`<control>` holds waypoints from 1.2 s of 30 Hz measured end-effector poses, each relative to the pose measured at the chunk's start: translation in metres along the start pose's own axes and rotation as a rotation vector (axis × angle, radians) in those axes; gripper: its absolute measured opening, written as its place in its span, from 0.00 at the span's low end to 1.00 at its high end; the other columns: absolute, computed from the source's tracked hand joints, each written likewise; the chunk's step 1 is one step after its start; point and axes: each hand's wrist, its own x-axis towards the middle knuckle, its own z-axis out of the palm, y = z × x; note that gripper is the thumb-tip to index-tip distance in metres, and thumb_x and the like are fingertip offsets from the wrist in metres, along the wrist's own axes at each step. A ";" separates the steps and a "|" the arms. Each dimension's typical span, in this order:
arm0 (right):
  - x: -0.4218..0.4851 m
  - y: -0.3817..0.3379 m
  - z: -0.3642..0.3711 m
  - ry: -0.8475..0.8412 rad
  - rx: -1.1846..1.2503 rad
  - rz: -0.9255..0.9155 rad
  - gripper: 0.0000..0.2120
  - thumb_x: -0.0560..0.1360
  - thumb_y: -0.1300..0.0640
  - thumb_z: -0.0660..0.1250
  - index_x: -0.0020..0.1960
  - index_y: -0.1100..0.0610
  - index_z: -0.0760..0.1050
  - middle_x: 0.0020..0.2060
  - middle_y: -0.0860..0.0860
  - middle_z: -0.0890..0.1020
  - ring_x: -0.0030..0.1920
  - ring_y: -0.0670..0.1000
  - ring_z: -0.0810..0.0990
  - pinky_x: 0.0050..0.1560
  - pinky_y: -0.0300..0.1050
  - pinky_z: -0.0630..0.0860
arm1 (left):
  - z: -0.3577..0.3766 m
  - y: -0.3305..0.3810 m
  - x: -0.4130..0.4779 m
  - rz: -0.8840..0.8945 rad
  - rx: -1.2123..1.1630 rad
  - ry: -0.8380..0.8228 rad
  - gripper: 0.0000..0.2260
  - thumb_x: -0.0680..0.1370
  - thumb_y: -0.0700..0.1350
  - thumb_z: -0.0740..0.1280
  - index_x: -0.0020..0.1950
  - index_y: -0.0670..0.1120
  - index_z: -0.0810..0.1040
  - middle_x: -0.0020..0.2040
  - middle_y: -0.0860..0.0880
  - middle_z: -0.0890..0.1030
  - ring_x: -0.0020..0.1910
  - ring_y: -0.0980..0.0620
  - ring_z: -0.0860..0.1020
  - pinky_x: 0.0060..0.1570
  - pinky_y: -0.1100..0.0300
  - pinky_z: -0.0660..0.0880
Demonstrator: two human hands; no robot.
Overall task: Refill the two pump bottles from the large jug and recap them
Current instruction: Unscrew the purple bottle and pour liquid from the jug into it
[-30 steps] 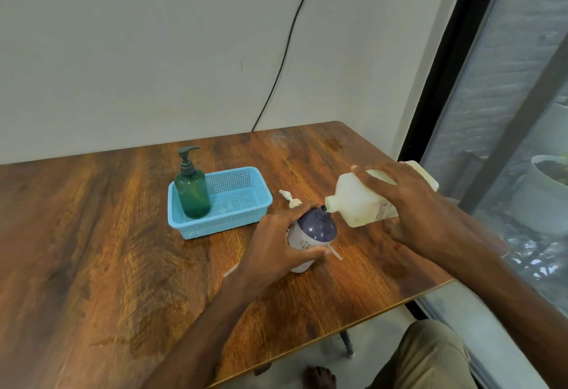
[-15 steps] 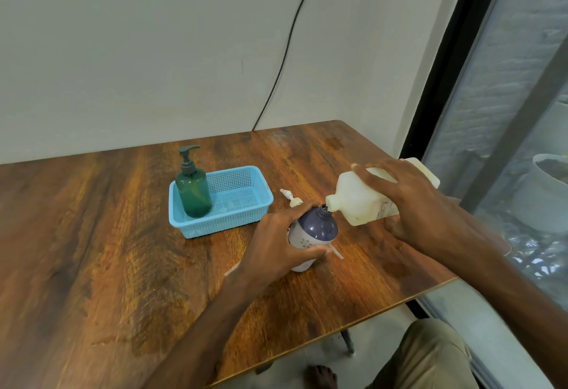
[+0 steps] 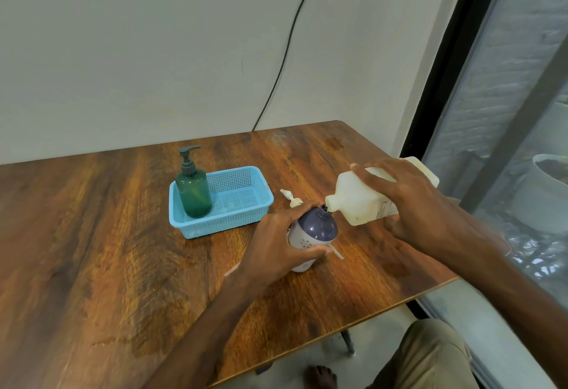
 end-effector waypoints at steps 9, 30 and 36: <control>0.001 0.004 0.004 -0.011 -0.027 -0.003 0.56 0.62 0.64 0.83 0.80 0.42 0.56 0.74 0.55 0.69 0.75 0.60 0.66 0.71 0.63 0.67 | 0.000 0.000 0.000 0.009 -0.021 -0.006 0.35 0.68 0.56 0.83 0.72 0.54 0.77 0.62 0.61 0.83 0.61 0.66 0.79 0.55 0.72 0.77; 0.003 0.002 0.000 -0.018 -0.059 -0.005 0.55 0.64 0.64 0.82 0.80 0.41 0.55 0.75 0.55 0.68 0.76 0.60 0.64 0.73 0.64 0.64 | 0.000 0.000 0.000 0.026 -0.010 -0.004 0.34 0.68 0.55 0.83 0.71 0.61 0.73 0.58 0.69 0.78 0.59 0.72 0.77 0.53 0.75 0.75; 0.004 0.003 -0.002 -0.025 -0.088 -0.006 0.55 0.65 0.63 0.81 0.80 0.41 0.54 0.75 0.53 0.67 0.77 0.59 0.62 0.74 0.63 0.64 | 0.001 -0.003 0.000 0.027 0.001 -0.006 0.35 0.68 0.56 0.83 0.73 0.57 0.75 0.60 0.66 0.80 0.60 0.71 0.77 0.54 0.74 0.76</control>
